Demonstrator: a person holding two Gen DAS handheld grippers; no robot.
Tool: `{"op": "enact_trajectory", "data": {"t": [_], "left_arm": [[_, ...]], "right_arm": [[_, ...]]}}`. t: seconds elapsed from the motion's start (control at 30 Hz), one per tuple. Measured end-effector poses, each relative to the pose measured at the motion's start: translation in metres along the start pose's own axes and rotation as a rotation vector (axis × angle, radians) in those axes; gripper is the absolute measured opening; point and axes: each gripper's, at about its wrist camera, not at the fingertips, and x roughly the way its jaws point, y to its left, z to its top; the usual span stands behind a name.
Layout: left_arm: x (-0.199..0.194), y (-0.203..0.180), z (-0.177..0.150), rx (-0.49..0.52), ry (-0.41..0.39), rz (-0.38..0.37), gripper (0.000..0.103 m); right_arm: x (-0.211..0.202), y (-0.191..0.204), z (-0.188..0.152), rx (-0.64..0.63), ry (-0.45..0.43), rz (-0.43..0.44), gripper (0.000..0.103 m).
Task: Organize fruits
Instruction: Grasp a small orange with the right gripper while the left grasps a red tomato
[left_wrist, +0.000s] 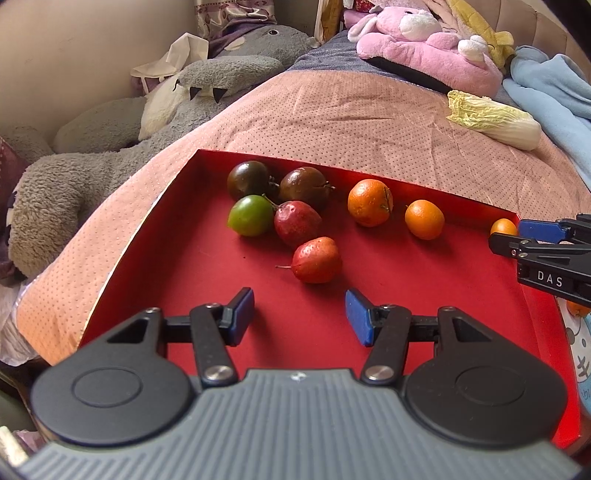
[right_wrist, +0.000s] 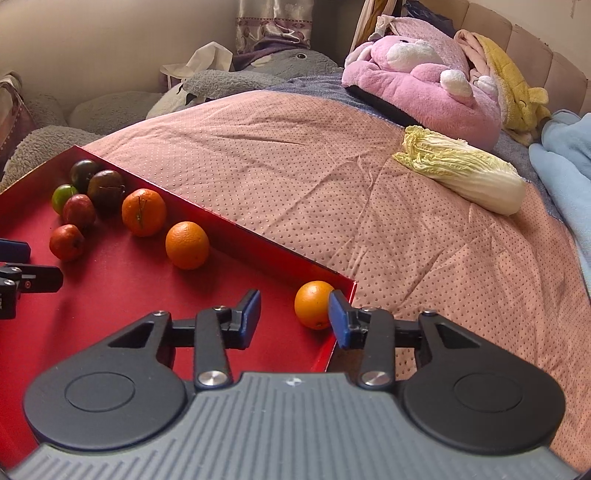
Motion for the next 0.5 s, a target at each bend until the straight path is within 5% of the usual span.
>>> {"op": "enact_trajectory", "data": {"t": [0.23, 0.37, 0.5], "left_arm": [[0.004, -0.001, 0.004, 0.003, -0.001, -0.018, 0.057], [0.006, -0.002, 0.006, 0.008, -0.004, -0.022, 0.057], [0.006, -0.001, 0.007, 0.008, -0.005, -0.025, 0.057]], "right_arm": [[0.015, 0.031, 0.002, -0.196, 0.036, -0.148, 0.044], [0.026, 0.047, -0.007, -0.365, 0.035, -0.248, 0.034], [0.027, 0.046, -0.009, -0.376, 0.009, -0.252, 0.034]]}}
